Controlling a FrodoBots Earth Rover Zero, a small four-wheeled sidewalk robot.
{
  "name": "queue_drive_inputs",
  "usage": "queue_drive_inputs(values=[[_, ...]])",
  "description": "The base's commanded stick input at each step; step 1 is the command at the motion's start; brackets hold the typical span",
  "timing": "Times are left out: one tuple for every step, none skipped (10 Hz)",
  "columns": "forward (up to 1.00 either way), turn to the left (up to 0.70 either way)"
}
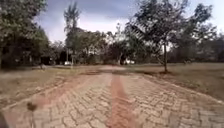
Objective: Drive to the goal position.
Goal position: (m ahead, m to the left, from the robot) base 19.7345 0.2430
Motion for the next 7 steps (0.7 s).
queue_drive_inputs(values=[[0.85, 0.0], [0.85, 0.0], [0.85, 0.0], [0.85, 0.0], [0.85, 0.0], [0.85, 0.0], [0.85, 0.0]])
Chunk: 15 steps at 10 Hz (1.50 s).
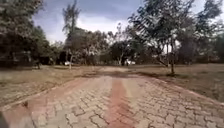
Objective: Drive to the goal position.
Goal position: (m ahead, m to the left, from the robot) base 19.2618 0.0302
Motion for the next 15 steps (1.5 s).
queue_drive_inputs(values=[[0.85, 0.0], [0.85, 0.0], [0.85, 0.0], [0.85, 0.0], [0.85, 0.0], [0.85, 0.0], [0.85, 0.0], [0.85, 0.0], [0.85, 0.0], [0.85, 0.0], [0.85, 0.0], [0.85, 0.0], [0.85, 0.0], [0.85, 0.0], [0.85, 0.0]])
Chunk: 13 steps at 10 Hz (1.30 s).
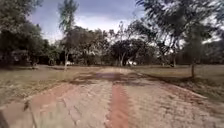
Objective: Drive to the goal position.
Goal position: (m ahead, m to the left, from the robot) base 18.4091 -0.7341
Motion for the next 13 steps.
queue_drive_inputs(values=[[0.85, 0.0], [0.85, 0.0], [0.85, 0.0], [0.85, 0.0], [0.85, 0.0], [0.85, 0.0], [0.85, 0.0], [0.85, 0.0], [0.85, 0.0], [0.85, 0.0], [0.85, 0.0], [0.85, 0.0], [0.85, 0.0]])
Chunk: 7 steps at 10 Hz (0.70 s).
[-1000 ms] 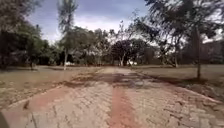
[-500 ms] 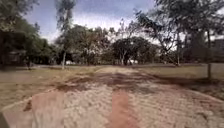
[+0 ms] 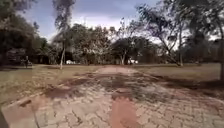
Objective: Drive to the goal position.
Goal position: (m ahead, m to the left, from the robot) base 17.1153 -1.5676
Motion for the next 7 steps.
queue_drive_inputs(values=[[0.85, 0.33], [0.85, 0.34], [0.85, 0.05], [0.85, 0.02], [0.85, 0.0], [0.85, 0.0], [0.85, 0.0]])
